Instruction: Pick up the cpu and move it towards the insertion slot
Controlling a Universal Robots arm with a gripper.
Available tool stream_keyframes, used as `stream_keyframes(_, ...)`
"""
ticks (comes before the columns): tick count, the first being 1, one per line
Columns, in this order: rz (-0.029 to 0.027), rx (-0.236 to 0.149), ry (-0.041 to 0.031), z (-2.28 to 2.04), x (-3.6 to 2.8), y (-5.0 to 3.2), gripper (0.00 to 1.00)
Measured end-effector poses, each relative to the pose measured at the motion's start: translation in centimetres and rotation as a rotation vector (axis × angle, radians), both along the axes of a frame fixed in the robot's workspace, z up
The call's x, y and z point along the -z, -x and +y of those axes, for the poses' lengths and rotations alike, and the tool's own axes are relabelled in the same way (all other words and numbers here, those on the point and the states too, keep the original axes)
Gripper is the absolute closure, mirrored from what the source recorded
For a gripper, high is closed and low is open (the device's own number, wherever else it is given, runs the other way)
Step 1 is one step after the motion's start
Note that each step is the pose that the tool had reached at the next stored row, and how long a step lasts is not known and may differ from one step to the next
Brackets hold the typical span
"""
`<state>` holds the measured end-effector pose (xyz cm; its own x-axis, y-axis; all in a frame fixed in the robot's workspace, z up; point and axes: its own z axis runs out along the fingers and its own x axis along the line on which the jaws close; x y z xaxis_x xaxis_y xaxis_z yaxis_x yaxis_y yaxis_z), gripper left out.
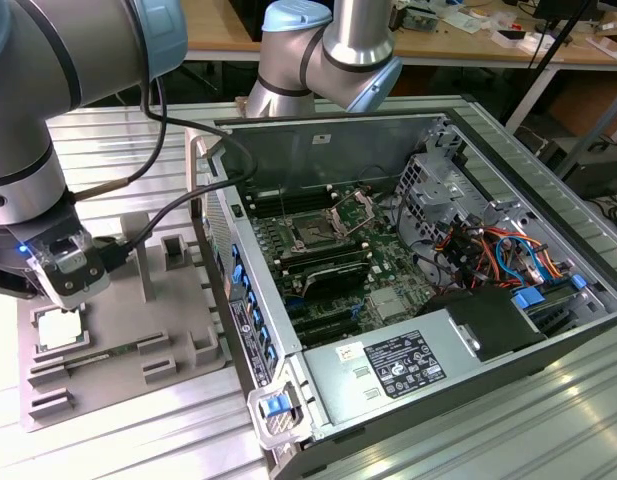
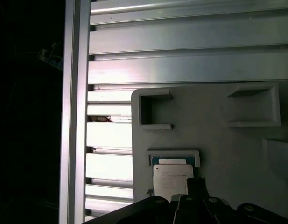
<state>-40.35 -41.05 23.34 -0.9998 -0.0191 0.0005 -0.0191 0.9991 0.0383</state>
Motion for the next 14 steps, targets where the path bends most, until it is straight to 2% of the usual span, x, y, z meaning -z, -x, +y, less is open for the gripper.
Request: stream_keyframes(14, 0.0, 0.0, 0.0001, -0.08, 0.34, 0.45, 0.89)
